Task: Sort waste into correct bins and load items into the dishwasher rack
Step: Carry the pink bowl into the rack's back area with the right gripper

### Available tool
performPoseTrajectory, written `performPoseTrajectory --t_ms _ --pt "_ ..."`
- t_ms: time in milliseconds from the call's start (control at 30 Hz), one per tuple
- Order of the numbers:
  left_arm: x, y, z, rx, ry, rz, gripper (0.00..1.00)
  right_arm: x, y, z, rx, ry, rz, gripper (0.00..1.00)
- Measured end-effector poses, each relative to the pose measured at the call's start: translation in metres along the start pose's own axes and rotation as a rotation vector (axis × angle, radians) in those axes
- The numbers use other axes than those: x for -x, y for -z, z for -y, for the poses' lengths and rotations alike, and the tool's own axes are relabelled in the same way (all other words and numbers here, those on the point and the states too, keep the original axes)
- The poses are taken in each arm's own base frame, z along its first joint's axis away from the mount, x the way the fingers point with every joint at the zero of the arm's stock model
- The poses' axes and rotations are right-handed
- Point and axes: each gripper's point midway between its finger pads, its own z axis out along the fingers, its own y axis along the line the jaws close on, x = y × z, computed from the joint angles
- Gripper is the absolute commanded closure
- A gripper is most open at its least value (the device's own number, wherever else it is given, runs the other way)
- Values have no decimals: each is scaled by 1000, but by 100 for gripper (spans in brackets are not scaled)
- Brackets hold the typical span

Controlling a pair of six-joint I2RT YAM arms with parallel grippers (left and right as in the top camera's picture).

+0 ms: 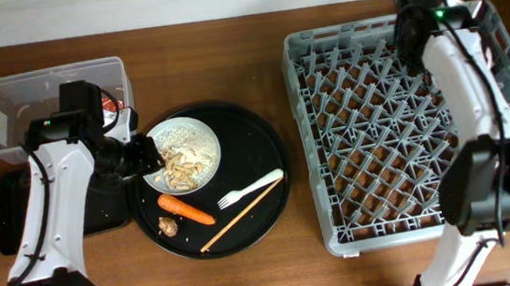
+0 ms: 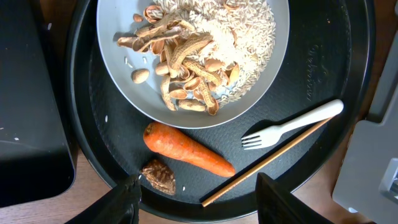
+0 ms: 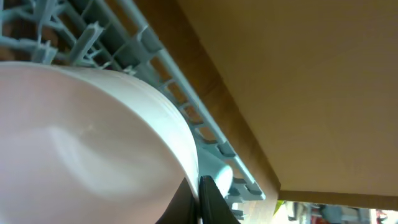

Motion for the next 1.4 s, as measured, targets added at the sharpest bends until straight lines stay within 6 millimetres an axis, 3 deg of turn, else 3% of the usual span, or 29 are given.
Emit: performPoseTrajectory --t_ms 133,333,567,767,900,967,1033,1167,1300,1400 --pt "1 0 0 0 3 3 38 -8 -1 -30 -19 87 3 96" --pt "1 0 0 0 3 3 38 -9 7 -32 -54 117 34 96" --pt "1 0 0 0 3 3 37 -8 36 -49 -59 167 110 96" --pt "1 0 0 0 3 3 37 -18 31 -47 -105 185 111 96" --pt "1 0 0 0 3 3 37 -20 43 -54 -107 214 141 94" --pt "1 0 0 0 3 3 37 -22 53 -61 -88 234 157 84" --pt "1 0 0 0 3 3 37 -31 64 -78 -12 255 146 81" --pt "1 0 0 0 2 4 37 -70 63 -115 166 343 6 72" --pt "4 0 0 -1 -1 15 36 -96 66 -114 196 372 -93 59" --pt "3 0 0 -1 0 14 36 -98 81 -110 292 290 -126 51"
